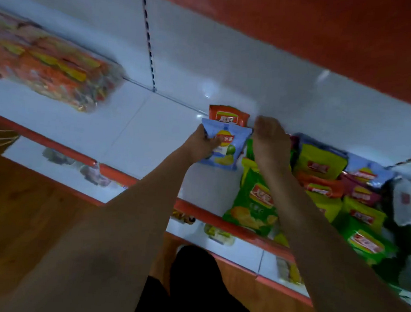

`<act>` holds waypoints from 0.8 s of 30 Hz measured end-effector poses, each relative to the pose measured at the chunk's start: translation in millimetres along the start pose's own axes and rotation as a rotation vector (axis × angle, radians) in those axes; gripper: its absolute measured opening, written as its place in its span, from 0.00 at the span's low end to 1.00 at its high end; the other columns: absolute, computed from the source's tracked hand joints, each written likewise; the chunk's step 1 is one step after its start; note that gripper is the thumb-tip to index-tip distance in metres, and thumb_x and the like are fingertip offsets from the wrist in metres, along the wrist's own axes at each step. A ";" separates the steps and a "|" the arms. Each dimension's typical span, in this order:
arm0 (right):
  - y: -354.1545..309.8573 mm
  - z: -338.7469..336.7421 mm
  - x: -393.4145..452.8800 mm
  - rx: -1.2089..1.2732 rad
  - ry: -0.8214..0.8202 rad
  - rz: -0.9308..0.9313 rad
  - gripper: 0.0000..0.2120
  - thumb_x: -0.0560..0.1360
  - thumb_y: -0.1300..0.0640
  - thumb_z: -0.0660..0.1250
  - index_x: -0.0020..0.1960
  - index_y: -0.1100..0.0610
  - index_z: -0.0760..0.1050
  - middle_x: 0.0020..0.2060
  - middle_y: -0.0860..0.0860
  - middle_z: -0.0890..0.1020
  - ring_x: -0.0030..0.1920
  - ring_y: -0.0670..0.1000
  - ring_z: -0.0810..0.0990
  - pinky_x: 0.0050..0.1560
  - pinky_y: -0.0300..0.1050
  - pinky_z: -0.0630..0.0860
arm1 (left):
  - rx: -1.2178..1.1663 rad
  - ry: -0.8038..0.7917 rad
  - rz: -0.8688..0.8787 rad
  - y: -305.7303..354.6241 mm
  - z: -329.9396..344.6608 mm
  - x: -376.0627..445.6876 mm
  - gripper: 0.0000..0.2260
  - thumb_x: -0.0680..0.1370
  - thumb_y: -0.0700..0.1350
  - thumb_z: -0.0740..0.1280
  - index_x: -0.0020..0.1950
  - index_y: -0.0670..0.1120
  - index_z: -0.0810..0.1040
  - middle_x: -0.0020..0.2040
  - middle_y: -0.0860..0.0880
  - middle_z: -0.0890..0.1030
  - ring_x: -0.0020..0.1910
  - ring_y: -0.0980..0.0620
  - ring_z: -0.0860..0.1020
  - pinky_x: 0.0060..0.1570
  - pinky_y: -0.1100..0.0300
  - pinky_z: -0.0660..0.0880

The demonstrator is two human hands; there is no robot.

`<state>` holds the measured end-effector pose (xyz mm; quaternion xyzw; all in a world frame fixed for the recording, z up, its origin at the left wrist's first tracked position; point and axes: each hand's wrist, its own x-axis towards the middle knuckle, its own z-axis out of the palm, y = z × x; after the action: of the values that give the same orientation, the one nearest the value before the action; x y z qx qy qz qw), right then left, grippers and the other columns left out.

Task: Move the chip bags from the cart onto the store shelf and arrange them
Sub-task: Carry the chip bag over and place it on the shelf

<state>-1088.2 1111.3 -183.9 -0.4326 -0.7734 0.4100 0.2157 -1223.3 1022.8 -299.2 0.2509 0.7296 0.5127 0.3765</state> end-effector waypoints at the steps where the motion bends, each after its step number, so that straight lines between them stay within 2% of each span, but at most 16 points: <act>1: 8.8 -2.9 -4.7 -0.068 0.083 -0.029 0.14 0.80 0.57 0.54 0.52 0.64 0.76 0.44 0.53 0.76 0.45 0.51 0.74 0.41 0.39 0.63 | 0.006 -0.029 -0.001 8.5 10.9 2.7 0.26 0.75 0.51 0.73 0.64 0.34 0.75 0.57 0.35 0.81 0.46 0.51 0.83 0.46 0.55 0.81; 2: 11.0 -8.0 -13.8 -0.071 0.089 -0.015 0.15 0.81 0.53 0.55 0.53 0.62 0.75 0.45 0.52 0.76 0.46 0.50 0.73 0.42 0.38 0.60 | -0.002 -0.048 -0.009 16.6 18.4 3.0 0.26 0.76 0.46 0.73 0.67 0.32 0.72 0.60 0.32 0.79 0.53 0.44 0.83 0.52 0.49 0.80; 3: 15.0 -9.9 -21.8 -0.048 0.071 0.018 0.17 0.80 0.50 0.55 0.56 0.61 0.75 0.49 0.53 0.78 0.49 0.51 0.75 0.44 0.38 0.61 | -0.022 -0.034 -0.046 27.0 19.5 -2.5 0.32 0.76 0.45 0.73 0.72 0.31 0.65 0.65 0.32 0.75 0.60 0.38 0.79 0.57 0.45 0.78; 5: 7.3 -21.8 -44.6 -0.051 0.008 0.027 0.22 0.79 0.48 0.53 0.61 0.62 0.73 0.57 0.59 0.78 0.55 0.57 0.76 0.49 0.43 0.67 | -0.052 0.072 -0.166 53.4 11.9 -31.2 0.49 0.72 0.52 0.76 0.79 0.38 0.48 0.74 0.38 0.66 0.70 0.39 0.70 0.66 0.48 0.72; 6: -1.9 -28.0 -56.1 -0.058 -0.018 0.024 0.23 0.78 0.47 0.53 0.63 0.63 0.72 0.59 0.62 0.77 0.56 0.60 0.76 0.52 0.46 0.68 | -0.065 0.124 -0.207 60.9 3.0 -50.7 0.53 0.71 0.55 0.76 0.80 0.42 0.43 0.78 0.40 0.60 0.74 0.40 0.66 0.69 0.50 0.68; 7: -13.8 -34.3 -69.3 -0.048 -0.043 0.047 0.25 0.78 0.46 0.54 0.65 0.62 0.71 0.61 0.62 0.76 0.59 0.61 0.75 0.54 0.48 0.68 | -0.067 0.163 -0.229 73.1 -7.1 -80.4 0.52 0.72 0.55 0.75 0.80 0.43 0.42 0.80 0.41 0.55 0.77 0.42 0.61 0.71 0.52 0.64; 9: -43.9 -46.3 -104.3 -0.015 -0.146 0.116 0.25 0.80 0.46 0.56 0.71 0.60 0.67 0.67 0.59 0.73 0.66 0.58 0.72 0.58 0.44 0.65 | -0.046 0.229 -0.247 88.0 -27.0 -142.4 0.46 0.76 0.55 0.71 0.81 0.45 0.44 0.81 0.41 0.51 0.79 0.43 0.55 0.74 0.50 0.61; 11: -76.5 -54.3 -146.0 -0.010 -0.277 0.111 0.24 0.81 0.47 0.57 0.74 0.56 0.63 0.72 0.55 0.69 0.69 0.55 0.69 0.58 0.41 0.64 | -0.092 0.301 -0.274 107.7 -42.1 -217.6 0.41 0.77 0.56 0.69 0.81 0.49 0.47 0.80 0.43 0.54 0.78 0.44 0.57 0.73 0.47 0.63; 13: -103.0 -56.7 -187.1 0.010 -0.396 0.065 0.24 0.81 0.48 0.57 0.75 0.55 0.62 0.73 0.53 0.68 0.71 0.54 0.68 0.63 0.42 0.65 | -0.143 0.417 -0.278 122.1 -52.7 -291.6 0.37 0.78 0.54 0.68 0.81 0.50 0.51 0.80 0.44 0.57 0.77 0.46 0.60 0.70 0.52 0.65; 16: -136.4 -49.2 -250.7 0.036 -0.610 -0.070 0.25 0.81 0.49 0.58 0.75 0.56 0.62 0.74 0.53 0.66 0.73 0.53 0.65 0.70 0.43 0.61 | -0.142 0.647 -0.256 123.2 -60.5 -393.9 0.30 0.80 0.52 0.65 0.79 0.47 0.57 0.77 0.46 0.64 0.75 0.49 0.64 0.70 0.55 0.64; 19: -152.2 -32.8 -320.0 0.060 -0.859 -0.266 0.26 0.81 0.48 0.58 0.76 0.54 0.60 0.75 0.51 0.65 0.74 0.52 0.64 0.72 0.44 0.60 | -0.165 0.896 -0.269 117.4 -53.1 -490.9 0.25 0.81 0.54 0.62 0.77 0.50 0.60 0.74 0.55 0.66 0.72 0.54 0.67 0.67 0.57 0.67; 22: -146.5 -23.5 -396.1 0.008 -1.129 -0.406 0.28 0.80 0.42 0.56 0.76 0.50 0.58 0.76 0.50 0.63 0.75 0.52 0.63 0.74 0.48 0.61 | -0.219 1.161 -0.353 100.5 -23.3 -584.0 0.28 0.80 0.57 0.62 0.78 0.53 0.59 0.77 0.50 0.65 0.74 0.52 0.66 0.69 0.55 0.68; 24: -135.2 -31.6 -449.9 -0.003 -1.318 -0.526 0.28 0.80 0.42 0.55 0.77 0.51 0.57 0.76 0.50 0.63 0.75 0.51 0.63 0.73 0.46 0.60 | -0.279 1.330 -0.386 88.8 14.7 -649.8 0.28 0.80 0.57 0.63 0.78 0.53 0.60 0.76 0.51 0.67 0.73 0.52 0.67 0.71 0.53 0.68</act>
<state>-893.3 705.7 -45.4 0.1064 -0.8223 0.5197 -0.2058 -829.5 573.2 -29.0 -0.3002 0.7638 0.5702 -0.0364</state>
